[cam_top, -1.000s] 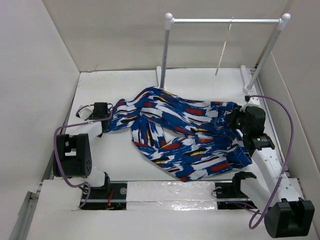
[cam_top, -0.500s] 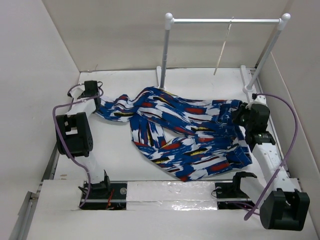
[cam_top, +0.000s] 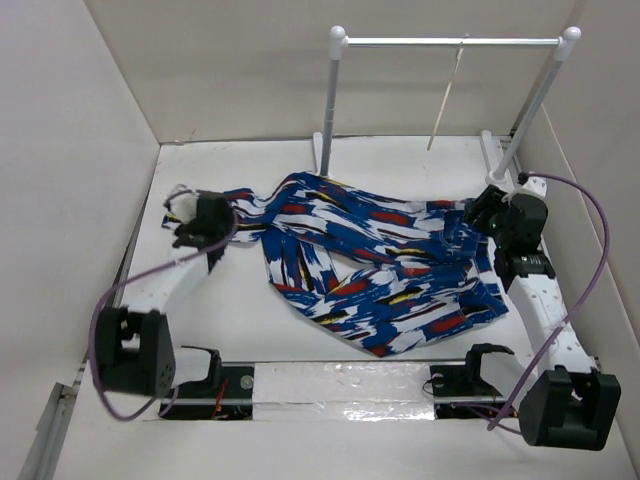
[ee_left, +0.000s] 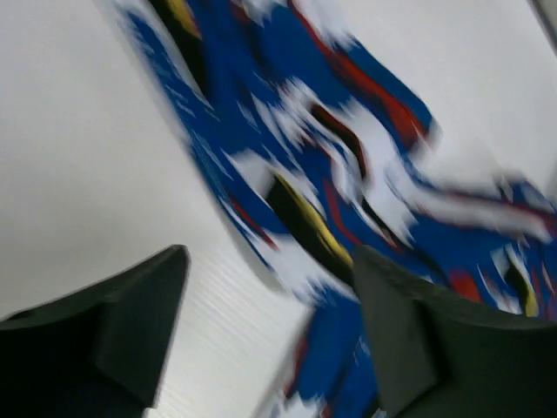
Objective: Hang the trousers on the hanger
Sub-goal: Flatten out the trousers at the center of the board.
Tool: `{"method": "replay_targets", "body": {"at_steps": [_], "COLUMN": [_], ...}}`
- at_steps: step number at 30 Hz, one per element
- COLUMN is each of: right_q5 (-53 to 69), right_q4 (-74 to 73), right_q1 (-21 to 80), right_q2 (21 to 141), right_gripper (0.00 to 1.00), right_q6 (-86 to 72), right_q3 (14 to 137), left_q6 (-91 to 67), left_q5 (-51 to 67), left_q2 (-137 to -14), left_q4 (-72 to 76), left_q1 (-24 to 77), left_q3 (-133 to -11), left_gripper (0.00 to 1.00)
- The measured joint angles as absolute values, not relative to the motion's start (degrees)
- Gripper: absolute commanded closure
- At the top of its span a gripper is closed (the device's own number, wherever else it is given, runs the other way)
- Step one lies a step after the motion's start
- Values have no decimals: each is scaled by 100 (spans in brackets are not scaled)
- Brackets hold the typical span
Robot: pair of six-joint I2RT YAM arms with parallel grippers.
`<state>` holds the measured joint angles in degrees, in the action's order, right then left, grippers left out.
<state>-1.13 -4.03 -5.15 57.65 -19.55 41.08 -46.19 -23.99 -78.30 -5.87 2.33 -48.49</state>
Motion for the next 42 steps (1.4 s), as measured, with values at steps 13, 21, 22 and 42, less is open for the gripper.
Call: {"method": "replay_targets", "body": {"at_steps": [13,21,22,42], "right_q5": [661,561,521,436], "right_q4": [-475,-517,-458,259], "right_q1": [1020,3732,3907,6184], "right_q2": [4864,5889,5955,8726], "right_gripper": [100,64,59,5], "right_q6": [-1323,-930,-939,-475], "right_q3": [4121,4145,4143,5916], "left_q6": [-4718,-4541,-4532,-5035], "left_q5": [-2003,-1791,-1763,-775], "left_q2": [-7992,-9157,-9212,-5881], "left_q4": [189,620,666,-910], "left_q1": [2165,2143,2143,2842], "left_q3": [-3446,-4397,-4423,-4165], "left_gripper": [46,68,96,100]}}
